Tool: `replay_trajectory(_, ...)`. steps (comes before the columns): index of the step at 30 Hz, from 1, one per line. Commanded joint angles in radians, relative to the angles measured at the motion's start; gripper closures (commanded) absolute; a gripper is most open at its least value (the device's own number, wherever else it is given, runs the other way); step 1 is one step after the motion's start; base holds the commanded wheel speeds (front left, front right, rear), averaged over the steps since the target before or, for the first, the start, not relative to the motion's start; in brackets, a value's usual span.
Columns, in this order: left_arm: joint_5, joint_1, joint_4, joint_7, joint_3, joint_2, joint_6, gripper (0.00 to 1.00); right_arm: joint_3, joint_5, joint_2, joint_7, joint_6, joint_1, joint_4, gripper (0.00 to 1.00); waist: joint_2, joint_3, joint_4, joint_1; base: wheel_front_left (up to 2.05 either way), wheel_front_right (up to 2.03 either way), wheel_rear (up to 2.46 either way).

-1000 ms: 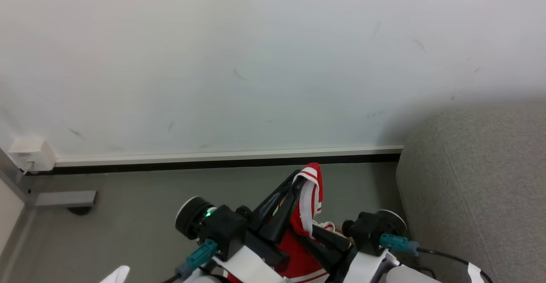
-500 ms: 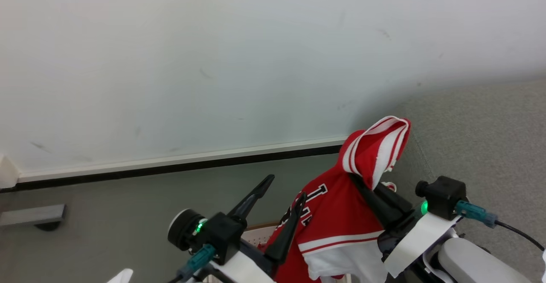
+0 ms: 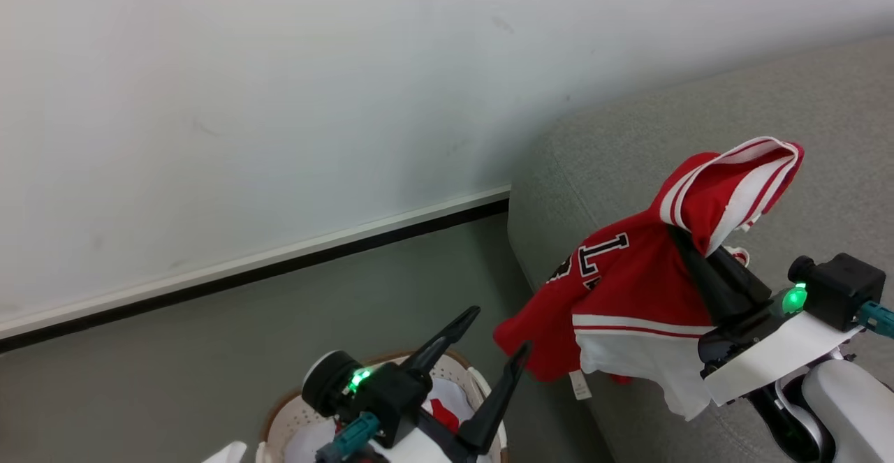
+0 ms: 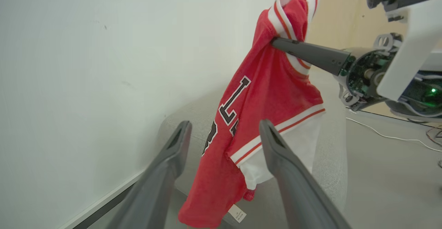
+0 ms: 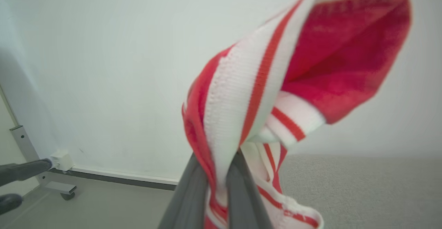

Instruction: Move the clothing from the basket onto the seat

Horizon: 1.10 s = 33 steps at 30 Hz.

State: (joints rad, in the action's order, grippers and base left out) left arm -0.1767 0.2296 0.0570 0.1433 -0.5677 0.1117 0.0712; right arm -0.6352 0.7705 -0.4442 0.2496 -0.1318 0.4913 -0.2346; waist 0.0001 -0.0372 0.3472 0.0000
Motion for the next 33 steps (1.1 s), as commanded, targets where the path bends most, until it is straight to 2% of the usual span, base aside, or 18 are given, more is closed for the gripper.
replay_trajectory(1,0.016,0.012,0.003,0.003,0.000,0.006,0.003,0.00,0.015,-0.012,0.001,-0.002,0.002,-0.010,0.008,1.00,-0.0001,-0.029,0.023,0.0000,0.00,0.00,0.00)
replay_trajectory(8,0.028,0.071,-0.009,-0.006,-0.011,0.019,0.012,0.00,0.169,-0.064,0.035,-0.027,0.002,0.024,0.033,1.00,-0.0001,-0.134,0.009,0.0000,0.00,0.00,0.00)
replay_trajectory(12,0.039,0.127,-0.020,-0.016,-0.019,0.030,0.022,0.00,0.275,-0.108,0.048,-0.059,0.002,0.128,0.018,1.00,-0.0001,-0.221,-0.021,0.0000,0.00,0.00,0.00)
replay_trajectory(16,0.046,0.186,-0.030,-0.021,-0.023,0.040,0.030,0.00,0.411,-0.159,0.032,-0.104,0.002,0.284,-0.024,1.00,-0.0001,-0.304,-0.060,0.0000,0.00,0.00,0.00)
replay_trajectory(27,0.042,0.307,-0.068,-0.026,-0.006,0.059,0.039,0.00,0.787,-0.442,-0.064,-0.253,0.002,0.750,-0.261,1.00,-0.0001,-0.506,-0.157,0.0000,0.00,0.00,0.00)
replay_trajectory(31,0.037,0.332,-0.084,-0.030,0.000,0.064,0.039,0.00,0.912,-0.588,-0.094,-0.288,0.002,0.813,-0.376,1.00,-0.0001,-0.574,-0.196,0.0000,0.00,0.00,0.00)
replay_trajectory(33,0.034,0.336,-0.086,-0.028,0.002,0.067,0.037,0.00,0.993,-0.656,-0.085,-0.290,0.002,0.809,-0.438,1.00,-0.0001,-0.598,-0.214,0.0000,0.00,0.00,0.00)
